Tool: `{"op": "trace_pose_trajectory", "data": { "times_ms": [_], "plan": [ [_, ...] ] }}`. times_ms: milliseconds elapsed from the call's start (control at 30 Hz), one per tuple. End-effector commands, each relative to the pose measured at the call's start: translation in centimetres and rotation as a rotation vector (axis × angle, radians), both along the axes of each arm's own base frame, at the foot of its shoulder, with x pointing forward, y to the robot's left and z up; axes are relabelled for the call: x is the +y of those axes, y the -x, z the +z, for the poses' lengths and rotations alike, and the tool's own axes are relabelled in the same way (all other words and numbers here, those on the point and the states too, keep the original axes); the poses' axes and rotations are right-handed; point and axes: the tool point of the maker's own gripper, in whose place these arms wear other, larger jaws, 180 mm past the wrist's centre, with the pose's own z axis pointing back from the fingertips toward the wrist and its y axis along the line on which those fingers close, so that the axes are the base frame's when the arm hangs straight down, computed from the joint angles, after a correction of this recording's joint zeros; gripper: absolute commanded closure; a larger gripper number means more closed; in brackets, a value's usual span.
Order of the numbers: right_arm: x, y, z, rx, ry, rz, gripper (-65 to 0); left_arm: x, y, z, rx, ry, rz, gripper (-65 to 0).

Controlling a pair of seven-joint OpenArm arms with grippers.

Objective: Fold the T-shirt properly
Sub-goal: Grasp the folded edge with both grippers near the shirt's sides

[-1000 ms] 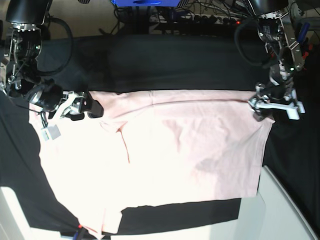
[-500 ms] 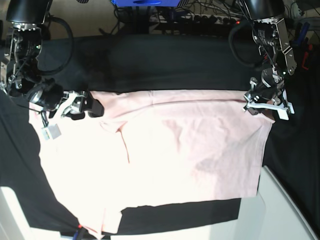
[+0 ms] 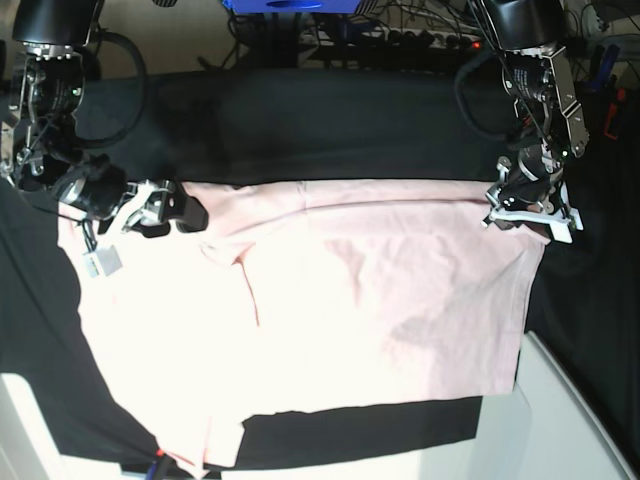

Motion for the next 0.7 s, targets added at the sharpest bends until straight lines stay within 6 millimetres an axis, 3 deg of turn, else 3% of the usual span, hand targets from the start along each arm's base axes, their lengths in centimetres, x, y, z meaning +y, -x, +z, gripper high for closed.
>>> {"op": "trace_pose_trajectory", "data": {
  "times_ms": [0,67,133,667],
  "plan": [
    [-0.1,-0.9,1.3,-0.050,-0.015,-0.004,-45.3,0.7,-1.0,1.3,-0.045,-0.024,0.001,-12.3],
    [-0.1,-0.9,1.3,-0.050,-0.015,-0.004,-45.3,0.7,-1.1,1.4,-0.047,-0.024,0.003,-8.9],
    [-0.1,-0.9,1.3,-0.050,-0.015,-0.004,-45.3,0.7,-1.1,1.3,-0.046,-0.024,0.003,0.0],
    [-0.1,-0.8,1.2,-0.046,-0.016,-0.005,-45.3,0.9,-4.8,4.0,-0.133,-0.020,0.015,0.0]
  ]
}}
